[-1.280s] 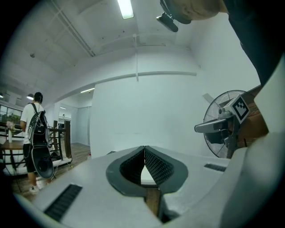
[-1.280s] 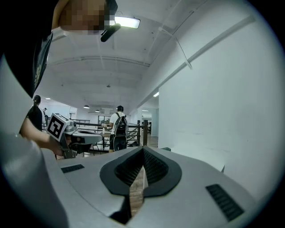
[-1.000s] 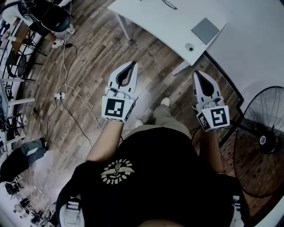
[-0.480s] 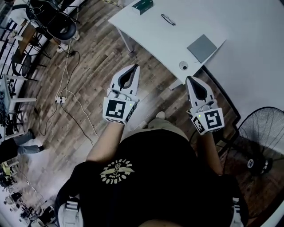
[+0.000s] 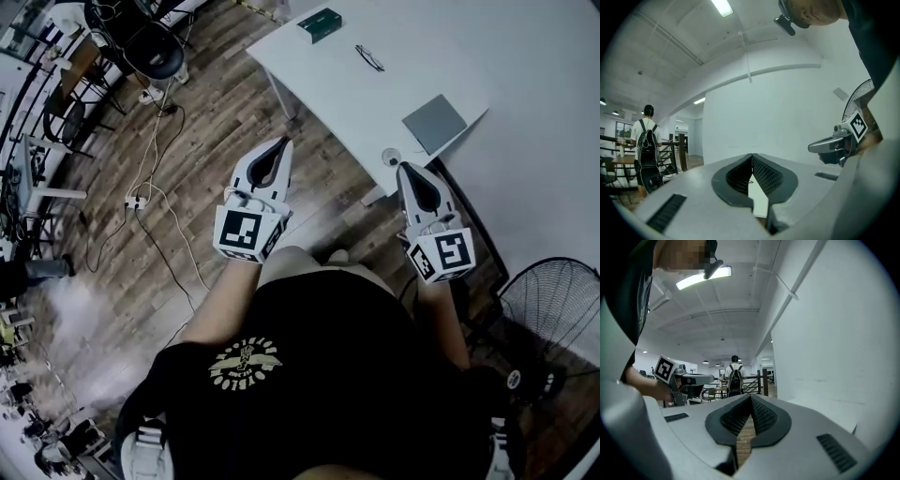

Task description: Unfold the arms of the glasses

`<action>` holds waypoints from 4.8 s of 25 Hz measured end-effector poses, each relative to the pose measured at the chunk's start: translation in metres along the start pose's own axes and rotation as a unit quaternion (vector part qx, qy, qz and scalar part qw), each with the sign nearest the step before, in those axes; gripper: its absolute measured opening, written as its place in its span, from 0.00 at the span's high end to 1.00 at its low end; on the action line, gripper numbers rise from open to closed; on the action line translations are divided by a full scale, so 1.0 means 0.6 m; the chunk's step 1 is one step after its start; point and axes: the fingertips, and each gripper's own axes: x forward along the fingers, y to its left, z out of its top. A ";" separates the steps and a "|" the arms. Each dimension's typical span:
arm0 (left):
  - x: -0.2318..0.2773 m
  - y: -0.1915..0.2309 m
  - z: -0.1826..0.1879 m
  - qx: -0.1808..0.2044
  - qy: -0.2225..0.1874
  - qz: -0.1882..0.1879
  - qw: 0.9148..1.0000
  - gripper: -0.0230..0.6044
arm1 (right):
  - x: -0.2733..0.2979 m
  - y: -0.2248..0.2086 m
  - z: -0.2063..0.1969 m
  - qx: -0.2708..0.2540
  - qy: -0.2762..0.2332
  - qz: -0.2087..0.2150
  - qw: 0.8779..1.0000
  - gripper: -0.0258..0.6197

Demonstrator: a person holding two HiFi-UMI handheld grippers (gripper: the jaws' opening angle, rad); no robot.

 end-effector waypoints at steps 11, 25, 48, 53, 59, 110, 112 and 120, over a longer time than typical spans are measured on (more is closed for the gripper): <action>0.006 0.014 -0.009 -0.002 -0.011 0.002 1.000 0.95 | 0.027 0.005 0.001 -0.016 0.005 0.005 1.000 0.96; 0.064 0.151 -0.004 0.014 -0.020 -0.032 0.999 0.95 | 0.168 0.030 0.003 -0.003 0.018 -0.025 1.000 0.96; 0.196 0.437 -0.048 -0.027 -0.032 -0.154 0.987 0.95 | 0.466 0.124 0.010 -0.019 0.055 -0.109 0.992 0.96; 0.219 0.436 -0.051 -0.038 -0.032 -0.178 0.983 0.95 | 0.464 0.119 0.014 -0.026 0.057 -0.130 0.990 0.96; 0.247 0.426 -0.064 -0.042 -0.018 -0.186 0.981 0.95 | 0.474 0.078 0.007 -0.011 0.062 -0.138 0.988 0.96; 0.723 0.144 -0.091 0.014 0.072 -0.309 0.948 0.95 | 0.462 -0.406 -0.041 0.064 0.037 -0.201 0.977 0.96; 0.726 0.141 -0.089 0.019 0.073 -0.306 0.949 0.95 | 0.462 -0.407 -0.035 0.068 0.033 -0.201 0.977 0.96; 0.725 0.155 -0.070 0.061 0.066 -0.298 0.950 0.95 | 0.439 -0.419 -0.013 0.080 0.019 -0.221 0.972 0.96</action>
